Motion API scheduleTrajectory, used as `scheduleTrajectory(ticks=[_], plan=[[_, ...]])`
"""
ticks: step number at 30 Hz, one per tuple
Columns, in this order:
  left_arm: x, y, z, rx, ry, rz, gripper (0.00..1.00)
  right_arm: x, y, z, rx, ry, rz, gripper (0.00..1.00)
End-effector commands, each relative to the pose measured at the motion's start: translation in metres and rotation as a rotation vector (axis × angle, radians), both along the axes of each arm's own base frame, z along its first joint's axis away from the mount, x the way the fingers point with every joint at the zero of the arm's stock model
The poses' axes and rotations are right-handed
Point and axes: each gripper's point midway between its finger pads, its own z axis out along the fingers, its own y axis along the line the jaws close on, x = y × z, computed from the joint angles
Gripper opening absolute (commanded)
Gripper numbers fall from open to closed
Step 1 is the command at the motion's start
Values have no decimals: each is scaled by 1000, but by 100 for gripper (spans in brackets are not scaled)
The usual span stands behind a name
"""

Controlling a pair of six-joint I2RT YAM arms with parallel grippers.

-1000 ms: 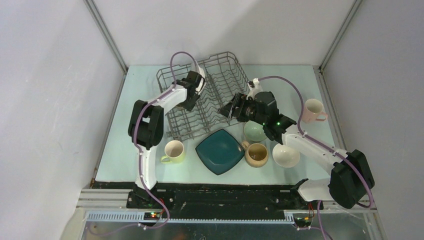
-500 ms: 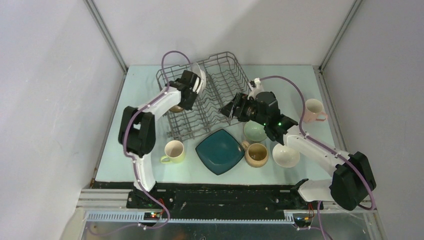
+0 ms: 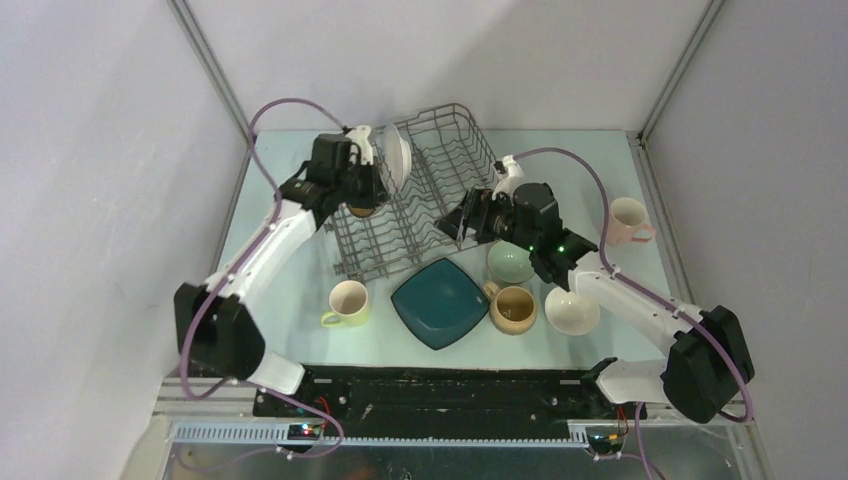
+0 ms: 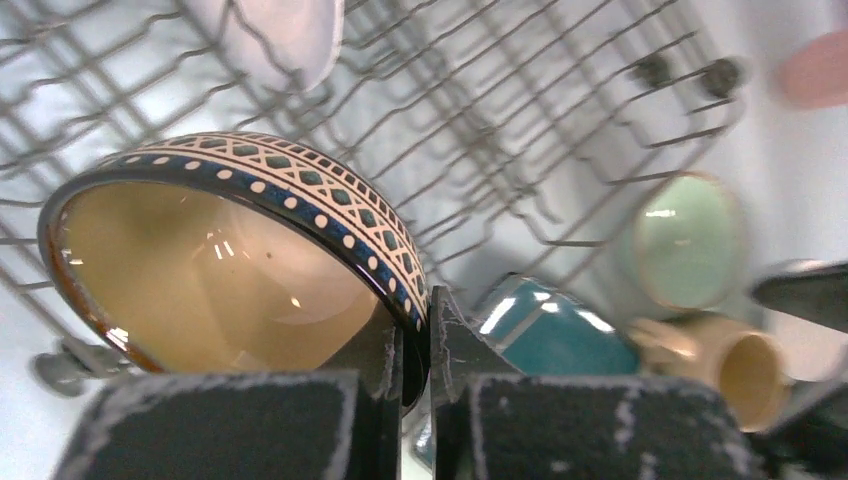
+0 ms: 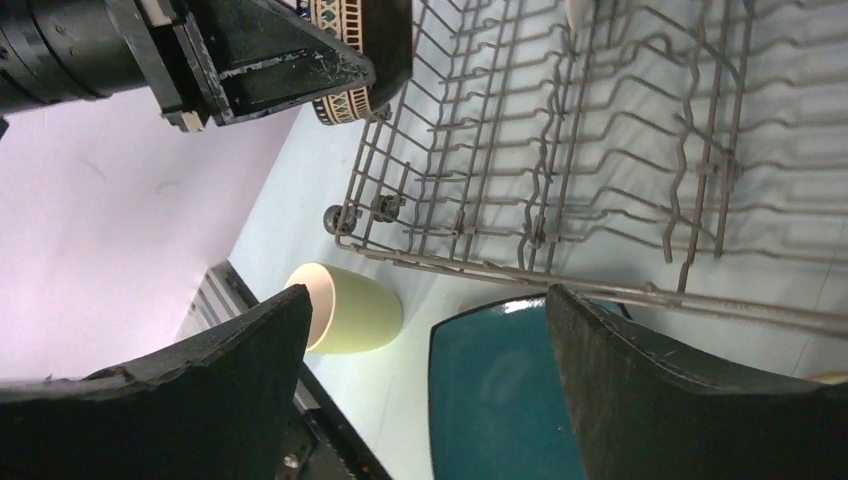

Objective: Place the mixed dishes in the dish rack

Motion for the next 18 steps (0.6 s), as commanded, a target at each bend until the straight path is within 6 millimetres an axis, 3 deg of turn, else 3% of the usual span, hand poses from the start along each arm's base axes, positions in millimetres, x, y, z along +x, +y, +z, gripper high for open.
scheduleTrajectory(ticks=[1,2,3,5,8,12,18], plan=[[-13,-43,100,-477,-178,-110,0,-13,17,59,-9,-340,149,90],[-19,-44,102,-527,-173,-125,0,-23,25,61,-49,-423,211,90],[-27,-54,127,-635,-199,-174,0,-29,29,63,-63,-479,252,91],[-38,-62,137,-767,-174,-228,0,-39,39,62,-172,-661,338,93],[-54,-72,156,-936,-93,-282,0,-51,48,62,-224,-768,402,94],[-65,-77,174,-1102,-24,-339,0,-47,47,71,-222,-828,397,95],[-74,-80,180,-1242,76,-383,0,-18,47,80,-267,-776,312,100]])
